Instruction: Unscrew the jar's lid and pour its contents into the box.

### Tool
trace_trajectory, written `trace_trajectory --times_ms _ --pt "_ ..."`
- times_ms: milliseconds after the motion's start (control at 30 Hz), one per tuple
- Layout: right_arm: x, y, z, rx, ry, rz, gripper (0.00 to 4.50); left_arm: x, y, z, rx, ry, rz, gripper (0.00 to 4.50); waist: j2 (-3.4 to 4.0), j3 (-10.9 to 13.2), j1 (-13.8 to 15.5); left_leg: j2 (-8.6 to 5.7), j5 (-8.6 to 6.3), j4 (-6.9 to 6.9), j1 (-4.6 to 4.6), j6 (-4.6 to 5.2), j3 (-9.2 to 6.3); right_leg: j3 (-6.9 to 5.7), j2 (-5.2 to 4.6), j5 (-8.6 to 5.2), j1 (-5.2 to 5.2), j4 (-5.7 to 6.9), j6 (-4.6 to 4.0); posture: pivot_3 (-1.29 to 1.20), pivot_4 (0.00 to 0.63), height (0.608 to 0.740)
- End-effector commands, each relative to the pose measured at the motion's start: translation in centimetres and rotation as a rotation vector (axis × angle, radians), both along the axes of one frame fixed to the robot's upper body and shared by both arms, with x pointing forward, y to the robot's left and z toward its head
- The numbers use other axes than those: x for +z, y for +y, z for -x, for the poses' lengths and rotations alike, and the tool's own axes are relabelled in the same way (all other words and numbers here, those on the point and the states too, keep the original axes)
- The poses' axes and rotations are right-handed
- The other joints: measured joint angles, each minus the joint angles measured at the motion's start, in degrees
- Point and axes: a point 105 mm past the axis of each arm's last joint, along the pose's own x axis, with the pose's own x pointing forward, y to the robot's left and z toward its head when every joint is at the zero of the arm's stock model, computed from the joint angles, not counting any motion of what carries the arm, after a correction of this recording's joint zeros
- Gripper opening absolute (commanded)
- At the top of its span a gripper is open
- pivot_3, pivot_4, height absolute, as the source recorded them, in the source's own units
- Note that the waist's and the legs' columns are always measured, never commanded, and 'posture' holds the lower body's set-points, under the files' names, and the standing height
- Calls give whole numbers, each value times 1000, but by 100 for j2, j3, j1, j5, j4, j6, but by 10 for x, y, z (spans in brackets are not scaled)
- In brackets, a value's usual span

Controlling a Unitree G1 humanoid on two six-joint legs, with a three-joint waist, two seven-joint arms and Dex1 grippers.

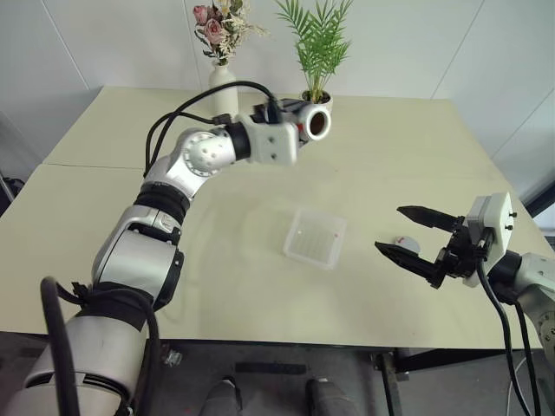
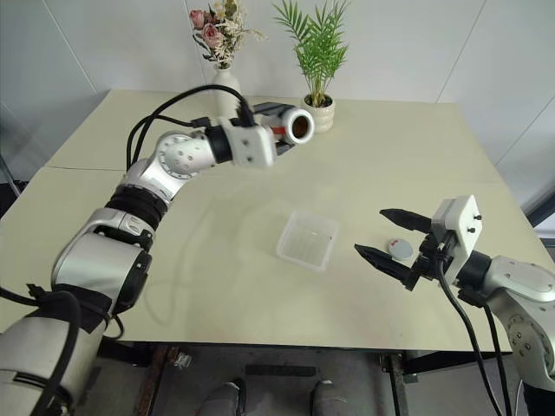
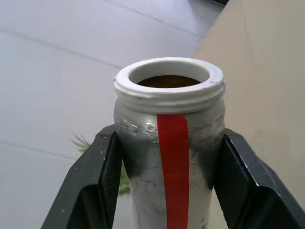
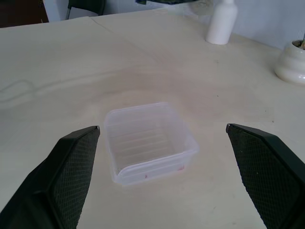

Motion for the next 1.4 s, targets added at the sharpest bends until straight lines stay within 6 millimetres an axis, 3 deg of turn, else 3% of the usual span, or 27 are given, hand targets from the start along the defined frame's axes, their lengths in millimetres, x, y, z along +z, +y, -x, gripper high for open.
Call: trace_trajectory --times_ms 33,133,267,600,700,833,1033,1200,1400 --pt "11 2 5 -7 -55 -10 4487 19 -18 19 -90 -337 -96 2374 -3 2 -2 0 0 0 0 -1 0 1 0 0 0 -2 0 0 150 740" --pt "10 3 4 -14 -54 -17 4487 23 -22 22 -121 -568 -122 2374 -5 3 -2 0 -1 -2 0 -2 0 2 0 0 -2 -4 1 0 150 740" --pt "9 5 3 -20 -51 -31 4487 15 -29 29 -244 -841 -235 2374 -11 6 25 -2 -4 -1 -3 -6 0 2 0 -2 -4 -5 4 0 150 740" --pt "12 11 -3 -20 -54 -53 4487 -20 -45 36 -534 -1142 -554 2374 -14 8 255 -2 -16 -3 -22 -25 9 3 -1 -11 -34 -7 6 0 150 740" --pt "13 11 -3 -25 -55 -58 4487 -29 -48 27 -489 -1153 -637 2374 -14 8 316 -2 -14 -5 -26 -35 14 4 -1 -15 -43 -4 6 0 150 740" --pt "14 11 -4 -35 -59 -72 4487 -24 -56 13 -355 -1165 -735 2374 -14 8 373 -2 -10 -6 -36 -42 29 18 -1 -16 -67 7 7 0 150 740" --pt "13 14 -5 -34 -52 -83 4487 -12 -69 22 -385 -1195 -682 2374 -16 9 454 -2 -8 -7 -36 -47 41 34 -1 -17 -78 15 7 0 150 740" --pt "14 14 -5 -31 -54 -83 4487 -8 -64 18 -292 -1028 -570 2374 -15 9 446 -2 -7 -2 -32 -50 47 41 -1 -17 -79 25 8 0 150 740" --pt "13 13 -4 -29 -39 -81 4487 6 -34 16 -194 -715 -318 2374 -14 8 410 -1 -4 -6 -19 -53 62 58 0 -16 -80 36 8 0 150 740"
